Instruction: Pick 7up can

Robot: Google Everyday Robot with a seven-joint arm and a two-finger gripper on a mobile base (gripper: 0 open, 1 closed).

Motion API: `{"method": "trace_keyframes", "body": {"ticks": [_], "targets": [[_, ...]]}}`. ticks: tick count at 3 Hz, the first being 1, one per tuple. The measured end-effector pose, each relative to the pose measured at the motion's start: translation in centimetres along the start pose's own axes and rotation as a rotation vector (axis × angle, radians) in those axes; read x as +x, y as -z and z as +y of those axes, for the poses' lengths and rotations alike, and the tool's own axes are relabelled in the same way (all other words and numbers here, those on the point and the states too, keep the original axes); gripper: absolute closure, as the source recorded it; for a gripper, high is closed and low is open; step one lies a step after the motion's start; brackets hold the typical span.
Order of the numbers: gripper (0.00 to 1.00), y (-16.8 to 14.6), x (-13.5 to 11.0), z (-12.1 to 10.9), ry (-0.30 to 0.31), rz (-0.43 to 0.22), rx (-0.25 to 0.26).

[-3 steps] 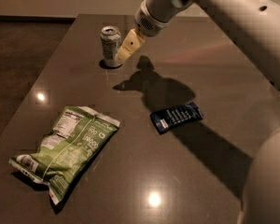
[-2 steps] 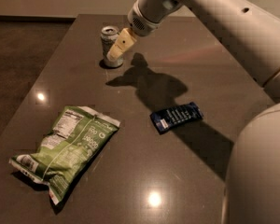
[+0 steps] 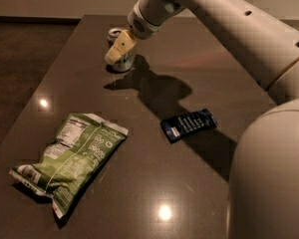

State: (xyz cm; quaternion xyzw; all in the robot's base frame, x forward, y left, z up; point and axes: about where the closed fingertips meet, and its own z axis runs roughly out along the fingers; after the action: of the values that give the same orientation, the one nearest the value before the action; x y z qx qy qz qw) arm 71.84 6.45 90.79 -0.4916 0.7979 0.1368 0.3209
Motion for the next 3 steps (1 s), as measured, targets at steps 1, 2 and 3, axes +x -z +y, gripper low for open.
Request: {"method": "trace_keyframes", "body": {"ticks": [1, 2, 3], "targets": [[0.0, -0.47, -0.8, 0.42, 0.003, -0.014, -0.012], [0.15, -0.8, -1.27, 0.54, 0.005, -0.016, -0.02], [0.38, -0.88, -1.35, 0.25, 0.003, -0.014, -0.022]]}}
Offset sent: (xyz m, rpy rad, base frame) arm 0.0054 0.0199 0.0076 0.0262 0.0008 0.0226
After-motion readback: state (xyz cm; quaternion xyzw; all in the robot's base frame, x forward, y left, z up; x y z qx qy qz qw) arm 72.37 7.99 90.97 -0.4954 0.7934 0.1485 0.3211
